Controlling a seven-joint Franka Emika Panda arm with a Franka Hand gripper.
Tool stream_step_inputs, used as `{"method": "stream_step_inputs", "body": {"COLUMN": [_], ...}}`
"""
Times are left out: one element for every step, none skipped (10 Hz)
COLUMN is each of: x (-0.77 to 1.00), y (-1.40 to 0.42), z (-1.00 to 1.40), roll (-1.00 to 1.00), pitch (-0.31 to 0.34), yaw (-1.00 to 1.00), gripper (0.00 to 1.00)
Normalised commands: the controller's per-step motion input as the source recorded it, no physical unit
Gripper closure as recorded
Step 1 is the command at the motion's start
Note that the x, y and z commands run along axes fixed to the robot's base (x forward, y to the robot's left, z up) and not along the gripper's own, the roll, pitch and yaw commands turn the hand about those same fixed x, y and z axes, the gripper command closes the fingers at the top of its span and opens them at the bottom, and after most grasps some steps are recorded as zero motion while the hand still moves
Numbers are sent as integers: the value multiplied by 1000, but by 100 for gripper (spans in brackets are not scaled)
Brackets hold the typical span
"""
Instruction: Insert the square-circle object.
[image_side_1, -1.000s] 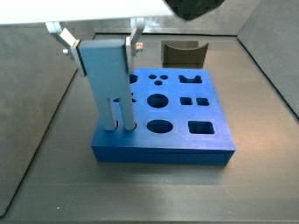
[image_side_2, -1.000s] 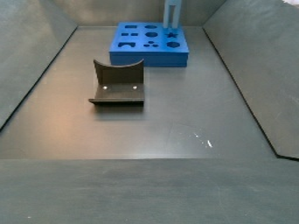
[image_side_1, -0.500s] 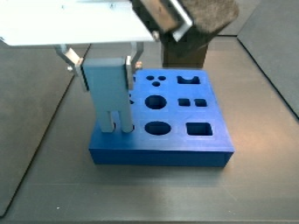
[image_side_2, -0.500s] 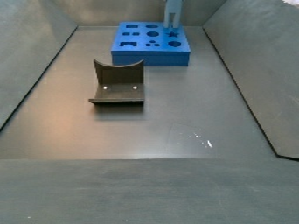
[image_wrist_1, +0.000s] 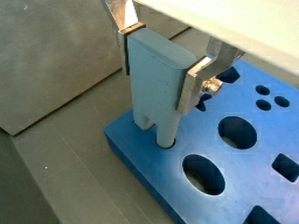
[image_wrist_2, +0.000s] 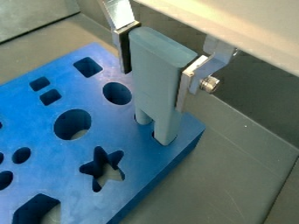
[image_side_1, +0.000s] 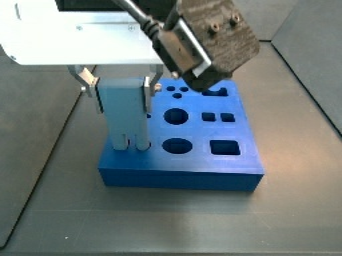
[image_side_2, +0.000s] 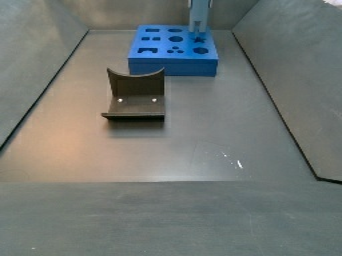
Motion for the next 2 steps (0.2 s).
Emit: {"method": "stream_step_inputs", "body": {"x": [23,0], "y": [0,0], "z": [0,0], "roll": [0,0], "pitch": [0,0], "yaw": [0,0], "gripper": [100,100]}}
